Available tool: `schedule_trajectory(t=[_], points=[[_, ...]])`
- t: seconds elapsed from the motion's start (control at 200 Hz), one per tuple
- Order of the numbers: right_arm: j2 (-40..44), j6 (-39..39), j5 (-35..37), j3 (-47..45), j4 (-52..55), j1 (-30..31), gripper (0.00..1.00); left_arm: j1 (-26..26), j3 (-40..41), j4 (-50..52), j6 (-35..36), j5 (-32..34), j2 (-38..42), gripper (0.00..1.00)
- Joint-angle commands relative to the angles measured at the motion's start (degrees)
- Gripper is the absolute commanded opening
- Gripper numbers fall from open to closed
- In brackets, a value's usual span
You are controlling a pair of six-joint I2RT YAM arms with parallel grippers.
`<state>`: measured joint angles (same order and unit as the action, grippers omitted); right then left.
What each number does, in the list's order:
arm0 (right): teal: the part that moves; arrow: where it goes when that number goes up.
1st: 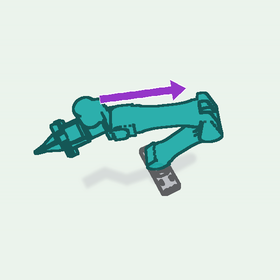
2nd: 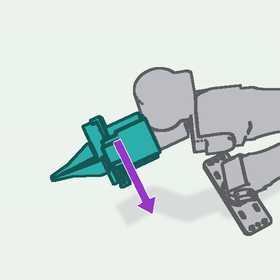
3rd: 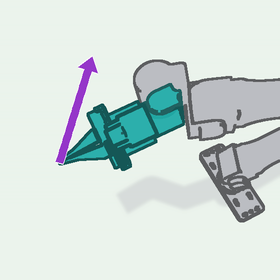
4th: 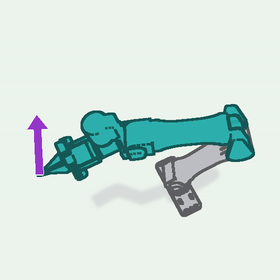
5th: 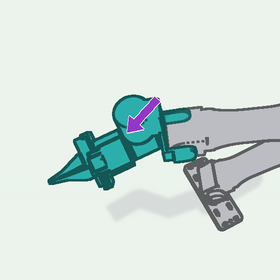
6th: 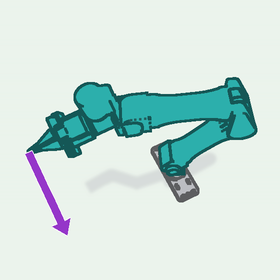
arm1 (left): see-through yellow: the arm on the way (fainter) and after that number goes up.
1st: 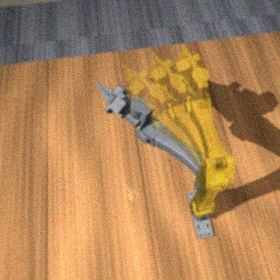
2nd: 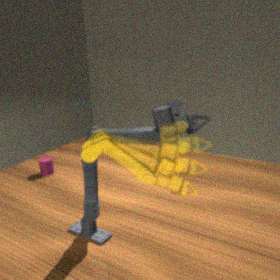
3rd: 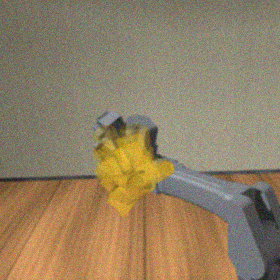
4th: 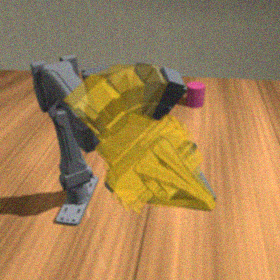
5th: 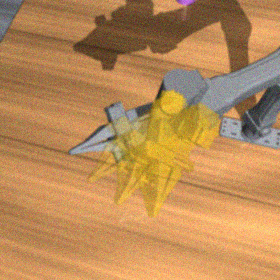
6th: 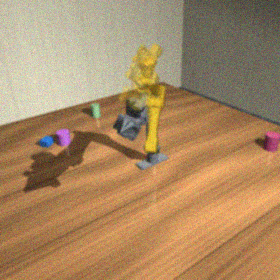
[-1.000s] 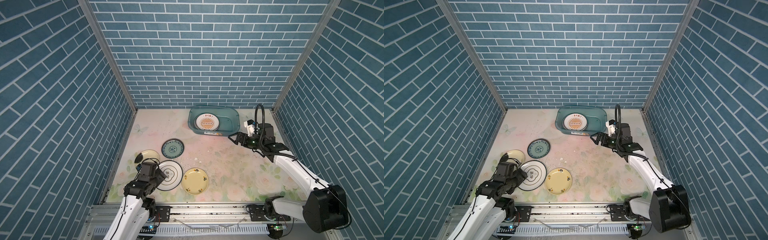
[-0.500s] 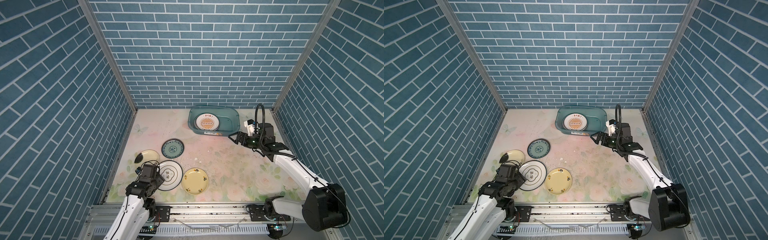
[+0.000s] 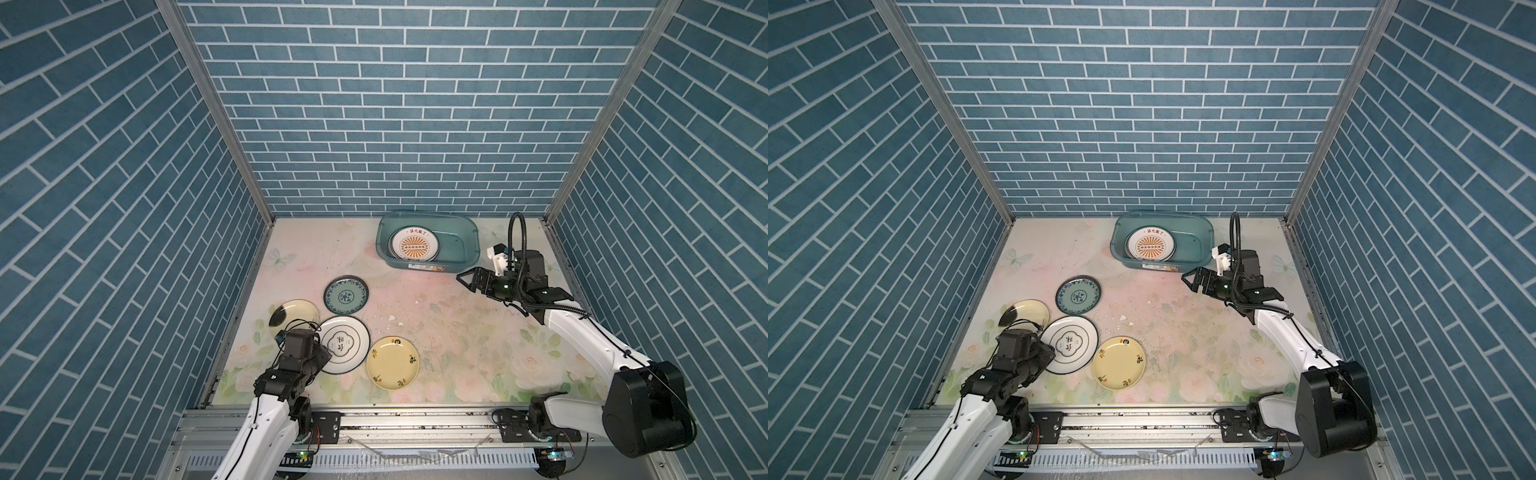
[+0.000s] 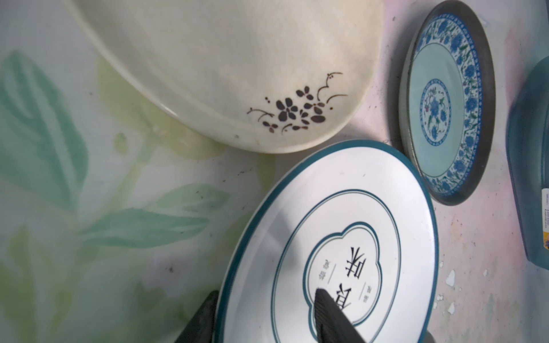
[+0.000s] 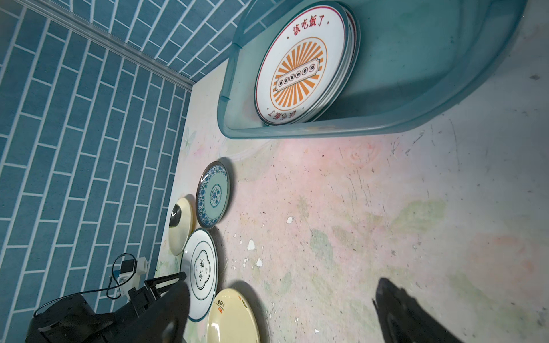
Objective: Place the plates into the plastic bin on the countertop
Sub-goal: Pick up the plate from the bottom-left of the table.
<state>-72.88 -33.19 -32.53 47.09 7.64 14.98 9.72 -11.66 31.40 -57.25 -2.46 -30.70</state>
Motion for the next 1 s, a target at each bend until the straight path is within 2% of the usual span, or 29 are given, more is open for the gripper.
schedule_trajectory(t=[0.0,0.11,0.22,0.29,0.51,0.62,0.92,0.955,0.995], points=[[-0.40,-0.96,-0.65,-0.41,-1.63,-0.27,0.97,-0.22,2.48,1.67,-0.32,-2.07,-1.04,0.48],[-0.42,-1.09,-0.59,-0.84,-1.75,-0.39,0.97,-0.22,2.61,1.05,-0.45,-2.11,-1.03,0.39],[-0.34,-1.00,-0.59,-1.04,-1.58,-0.54,0.97,-0.22,2.83,0.60,-0.73,-2.07,-1.44,0.38],[-0.25,-0.91,-0.36,-1.20,-1.57,-0.62,0.97,-0.22,2.56,0.25,-0.70,-1.80,-2.19,0.32],[-0.85,-1.03,-0.45,-1.13,-1.58,-0.92,0.96,-0.22,1.98,-1.80,-0.58,-1.76,-5.22,0.25],[-1.20,-1.00,-0.43,-1.04,-1.58,-0.96,0.96,-0.27,1.43,-1.37,-0.31,-1.85,-5.47,0.12],[-1.21,-1.00,-0.15,-1.12,-1.66,-1.09,0.95,-0.22,-0.36,0.97,-0.09,-1.94,-4.02,0.11],[-1.20,-1.00,-0.27,-1.08,-1.66,-1.08,0.95,-0.22,-0.78,1.07,-0.14,-2.17,-4.02,0.10],[-1.21,-0.99,-0.49,-1.04,-1.79,-1.09,0.95,-0.22,-1.26,1.21,-0.27,-2.57,-3.93,0.03]])
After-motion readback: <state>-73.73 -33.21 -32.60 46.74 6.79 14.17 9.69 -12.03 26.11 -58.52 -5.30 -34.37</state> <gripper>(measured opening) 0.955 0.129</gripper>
